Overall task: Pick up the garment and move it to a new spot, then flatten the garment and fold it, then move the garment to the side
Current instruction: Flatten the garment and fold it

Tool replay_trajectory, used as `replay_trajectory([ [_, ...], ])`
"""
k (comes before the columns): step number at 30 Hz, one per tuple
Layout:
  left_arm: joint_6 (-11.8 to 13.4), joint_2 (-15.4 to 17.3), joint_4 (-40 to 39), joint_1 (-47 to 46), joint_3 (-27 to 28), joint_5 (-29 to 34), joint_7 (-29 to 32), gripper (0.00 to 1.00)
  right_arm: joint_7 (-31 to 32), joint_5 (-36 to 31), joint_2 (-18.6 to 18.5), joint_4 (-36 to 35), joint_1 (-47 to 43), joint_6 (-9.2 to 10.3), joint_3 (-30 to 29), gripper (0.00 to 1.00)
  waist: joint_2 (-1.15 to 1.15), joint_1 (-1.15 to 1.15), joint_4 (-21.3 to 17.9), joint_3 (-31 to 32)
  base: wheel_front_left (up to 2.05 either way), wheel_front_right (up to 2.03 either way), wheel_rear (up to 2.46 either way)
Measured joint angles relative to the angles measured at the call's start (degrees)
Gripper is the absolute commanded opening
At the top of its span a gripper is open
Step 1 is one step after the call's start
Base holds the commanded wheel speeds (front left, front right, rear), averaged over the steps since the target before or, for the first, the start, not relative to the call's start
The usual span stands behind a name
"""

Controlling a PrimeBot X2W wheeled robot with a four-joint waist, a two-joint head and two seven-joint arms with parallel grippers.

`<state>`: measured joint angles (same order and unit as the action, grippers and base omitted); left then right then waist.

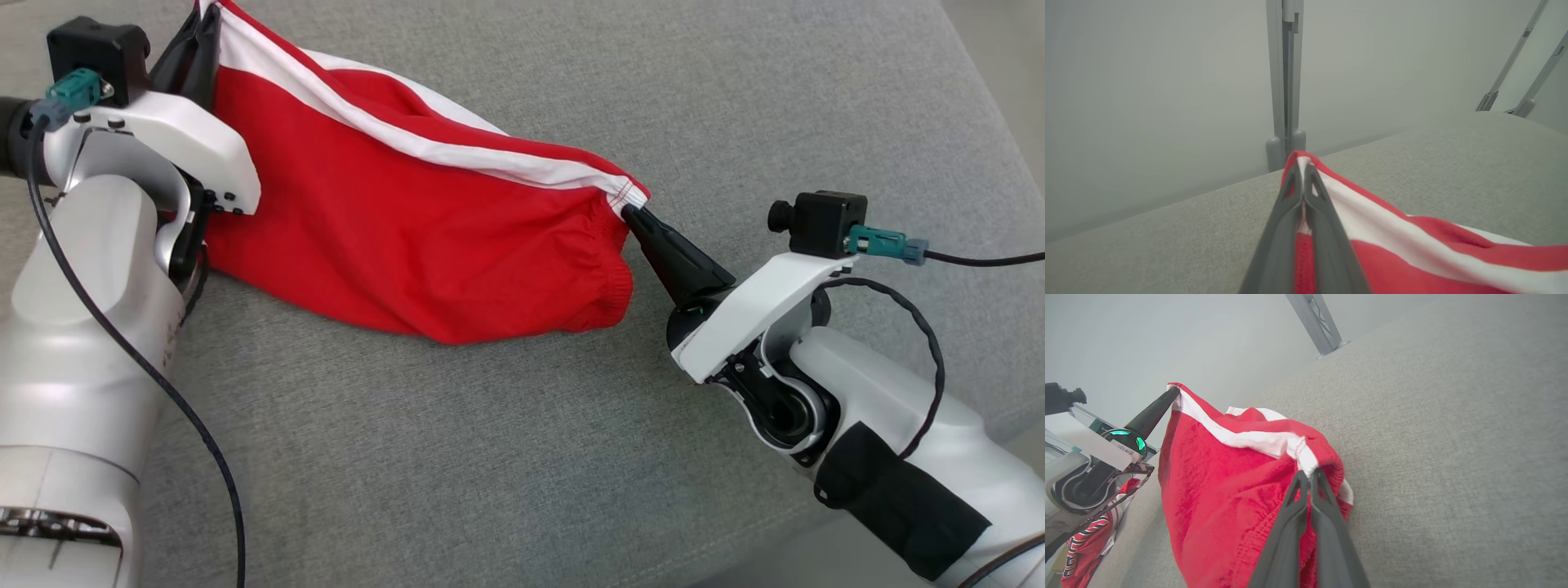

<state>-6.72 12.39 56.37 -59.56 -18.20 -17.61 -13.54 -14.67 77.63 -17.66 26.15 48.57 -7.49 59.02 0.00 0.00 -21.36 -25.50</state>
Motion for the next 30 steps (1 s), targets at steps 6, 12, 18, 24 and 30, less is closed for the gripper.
replay_trajectory([
  [6,-0.1,0.3,4.6,-3.8,-1.2,0.8,0.0,0.00,-0.1,0.0,1.0,0.1,0.2,0.00,0.0,0.00,0.00,0.00,-1.5,-1.6,0.00,0.00,0.00],
  [12,0.3,0.9,9.1,-7.0,-2.4,1.9,-0.2,0.00,-0.2,-0.1,1.5,0.9,0.2,0.00,-1.0,0.00,0.00,0.00,-2.9,-3.1,0.00,0.00,0.00],
  [18,1.2,1.3,13.0,-9.1,-3.1,2.1,-0.5,0.00,-0.3,-1.0,2.8,1.2,0.2,0.00,-2.2,0.00,0.00,0.00,-3.5,-4.3,0.00,0.00,0.00],
  [24,1.2,1.0,14.1,-9.8,-3.4,2.0,-0.9,0.00,-0.3,-1.6,3.2,2.3,0.2,0.00,-2.6,0.00,0.00,0.00,-3.1,-4.5,0.00,0.00,0.00],
  [30,1.2,0.7,14.4,-10.4,-3.5,1.6,-1.2,0.00,-0.3,-2.1,3.6,3.1,0.5,0.00,-3.0,0.00,0.00,0.00,-2.9,-4.4,0.00,0.00,0.00],
])
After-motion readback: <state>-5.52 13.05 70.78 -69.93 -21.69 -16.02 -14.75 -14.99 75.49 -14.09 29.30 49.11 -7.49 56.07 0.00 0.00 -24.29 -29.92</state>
